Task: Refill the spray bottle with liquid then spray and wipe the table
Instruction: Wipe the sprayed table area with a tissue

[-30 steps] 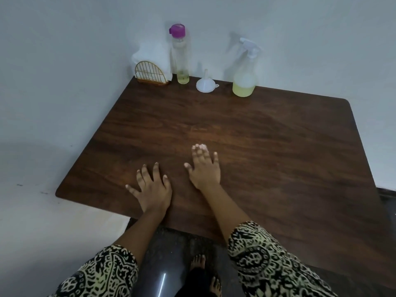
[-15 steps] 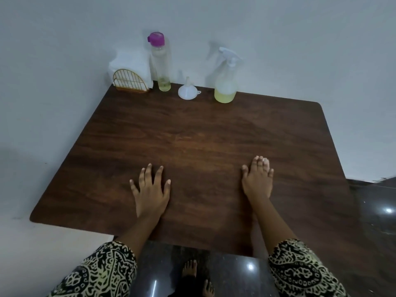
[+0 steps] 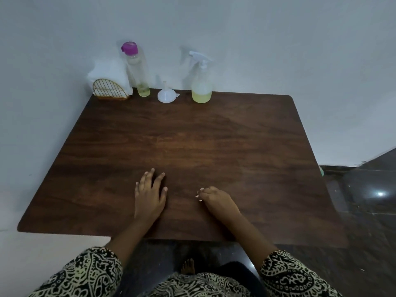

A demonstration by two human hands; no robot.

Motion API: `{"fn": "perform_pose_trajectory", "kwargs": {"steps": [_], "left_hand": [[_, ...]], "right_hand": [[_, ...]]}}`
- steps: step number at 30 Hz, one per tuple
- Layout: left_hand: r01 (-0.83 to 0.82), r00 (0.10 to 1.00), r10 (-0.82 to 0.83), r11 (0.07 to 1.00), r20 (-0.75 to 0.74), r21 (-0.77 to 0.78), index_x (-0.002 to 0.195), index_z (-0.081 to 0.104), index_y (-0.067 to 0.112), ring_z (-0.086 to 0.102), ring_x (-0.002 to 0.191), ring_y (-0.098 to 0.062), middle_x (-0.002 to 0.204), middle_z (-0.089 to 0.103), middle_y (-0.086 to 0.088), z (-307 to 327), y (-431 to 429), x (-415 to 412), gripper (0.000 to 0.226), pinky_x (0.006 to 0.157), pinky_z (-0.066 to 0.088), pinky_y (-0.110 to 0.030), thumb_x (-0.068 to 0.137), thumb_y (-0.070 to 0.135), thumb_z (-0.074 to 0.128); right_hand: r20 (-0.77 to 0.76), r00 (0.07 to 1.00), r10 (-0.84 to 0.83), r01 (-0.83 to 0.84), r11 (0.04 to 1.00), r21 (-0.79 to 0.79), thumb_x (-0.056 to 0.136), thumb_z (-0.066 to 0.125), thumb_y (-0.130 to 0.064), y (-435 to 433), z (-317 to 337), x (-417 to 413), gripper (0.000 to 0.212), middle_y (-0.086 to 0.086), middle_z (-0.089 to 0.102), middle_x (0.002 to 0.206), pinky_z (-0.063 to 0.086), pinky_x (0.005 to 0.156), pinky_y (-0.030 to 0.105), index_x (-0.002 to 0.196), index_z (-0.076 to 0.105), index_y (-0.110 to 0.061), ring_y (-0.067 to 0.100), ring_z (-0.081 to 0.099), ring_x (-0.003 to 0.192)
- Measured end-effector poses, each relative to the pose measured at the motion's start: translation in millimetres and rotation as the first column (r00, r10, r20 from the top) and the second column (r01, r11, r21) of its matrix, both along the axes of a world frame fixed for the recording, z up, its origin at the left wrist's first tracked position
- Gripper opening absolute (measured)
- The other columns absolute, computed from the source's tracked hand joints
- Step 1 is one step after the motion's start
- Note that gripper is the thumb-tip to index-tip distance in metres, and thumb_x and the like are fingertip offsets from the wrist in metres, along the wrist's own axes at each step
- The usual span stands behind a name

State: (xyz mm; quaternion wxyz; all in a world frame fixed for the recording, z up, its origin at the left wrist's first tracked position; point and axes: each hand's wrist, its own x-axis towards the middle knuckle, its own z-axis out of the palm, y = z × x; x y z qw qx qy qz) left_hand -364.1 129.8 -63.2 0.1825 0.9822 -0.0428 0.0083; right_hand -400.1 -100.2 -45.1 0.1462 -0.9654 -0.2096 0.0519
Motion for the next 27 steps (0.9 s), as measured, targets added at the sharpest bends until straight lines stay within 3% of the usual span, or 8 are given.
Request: {"fn": "perform_pose_trajectory", "kwargs": {"steps": [2, 5, 9, 14, 17, 19, 23, 27], "left_hand": [[0.113, 0.993, -0.114, 0.989, -0.009, -0.096, 0.134, 0.053, 0.02, 0.037, 0.136, -0.032, 0.147, 0.042, -0.01, 5, -31, -7, 0.052, 0.11, 0.028, -0.048, 0.089, 0.043, 0.04], [0.301, 0.949, -0.314, 0.932, -0.035, -0.204, 0.131, 0.056, 0.023, 0.045, 0.13, -0.023, 0.142, 0.048, -0.003, 16, -90, -12, 0.055, 0.107, 0.031, -0.034, 0.085, 0.046, 0.036], [0.458, 0.877, -0.479, 0.86, -0.049, -0.224, 0.133, 0.052, 0.027, 0.037, 0.135, -0.017, 0.146, 0.043, 0.002, 27, -179, -2, 0.048, 0.112, 0.027, -0.036, 0.087, 0.039, 0.047], [0.435, 0.887, -0.456, 0.879, -0.076, -0.195, 0.133, 0.051, 0.029, 0.034, 0.137, -0.015, 0.147, 0.041, 0.003, 26, -293, 22, 0.046, 0.113, 0.025, -0.041, 0.088, 0.031, 0.057], [0.417, 0.893, -0.44, 0.889, -0.098, -0.189, 0.133, 0.051, 0.03, 0.033, 0.137, -0.015, 0.147, 0.04, 0.003, 26, -362, 36, 0.045, 0.114, 0.024, -0.042, 0.088, 0.031, 0.056], [0.424, 0.887, -0.447, 0.888, -0.115, -0.178, 0.133, 0.051, 0.03, 0.031, 0.138, -0.015, 0.148, 0.039, 0.004, 28, -404, 46, 0.044, 0.114, 0.023, -0.042, 0.089, 0.032, 0.055], [0.404, 0.899, -0.42, 0.905, -0.127, -0.132, 0.132, 0.051, 0.029, 0.03, 0.139, -0.017, 0.149, 0.038, 0.002, 25, -472, 75, 0.043, 0.115, 0.021, -0.043, 0.089, 0.032, 0.054], [0.368, 0.916, -0.37, 0.929, -0.153, -0.046, 0.135, 0.047, 0.027, 0.024, 0.142, -0.022, 0.152, 0.034, 0.0, 15, -525, 112, 0.043, 0.115, 0.013, -0.046, 0.093, 0.035, 0.05]], "right_hand": [[-0.057, 0.996, -0.062, 0.064, 0.998, 0.03, 0.088, 0.046, -0.02, -22, 4, -2, 0.027, 0.009, 0.067, 0.1, 0.049, 0.072, 0.036, 0.099, 0.068, -0.009, 0.029, 0.062, 0.094], [-0.084, 0.936, -0.343, 0.351, 0.927, 0.131, 0.088, 0.054, -0.022, -70, 7, -2, 0.019, 0.009, 0.063, 0.097, 0.046, 0.07, 0.036, 0.092, 0.069, -0.011, 0.031, 0.063, 0.087], [-0.139, 0.793, -0.593, 0.608, 0.759, 0.231, 0.082, 0.069, -0.019, -143, 14, 6, 0.007, 0.006, 0.066, 0.088, 0.039, 0.064, 0.028, 0.085, 0.072, -0.014, 0.026, 0.064, 0.081], [-0.192, 0.682, -0.706, 0.717, 0.595, 0.362, 0.078, 0.071, -0.014, -240, 30, 20, 0.005, -0.001, 0.07, 0.084, 0.039, 0.063, 0.024, 0.082, 0.069, -0.017, 0.015, 0.064, 0.076], [-0.3, 0.645, -0.703, 0.73, 0.451, 0.514, 0.081, 0.066, -0.008, -300, 28, 31, 0.016, -0.009, 0.066, 0.082, 0.049, 0.066, 0.029, 0.085, 0.063, -0.023, 0.007, 0.062, 0.072], [-0.338, 0.607, -0.719, 0.744, 0.365, 0.56, 0.083, 0.064, -0.004, -340, 25, 36, 0.02, -0.005, 0.067, 0.089, 0.053, 0.07, 0.034, 0.093, 0.066, -0.022, 0.012, 0.063, 0.076], [-0.408, 0.481, -0.776, 0.828, 0.248, 0.503, 0.084, 0.066, -0.009, -420, 15, 55, 0.015, 0.008, 0.07, 0.095, 0.049, 0.079, 0.028, 0.097, 0.071, -0.013, 0.018, 0.064, 0.084], [-0.486, 0.359, -0.797, 0.913, 0.192, 0.359, 0.082, 0.066, -0.006, -504, -3, 88, 0.027, 0.011, 0.07, 0.101, 0.043, 0.078, 0.024, 0.109, 0.069, -0.009, 0.024, 0.063, 0.097]]}}
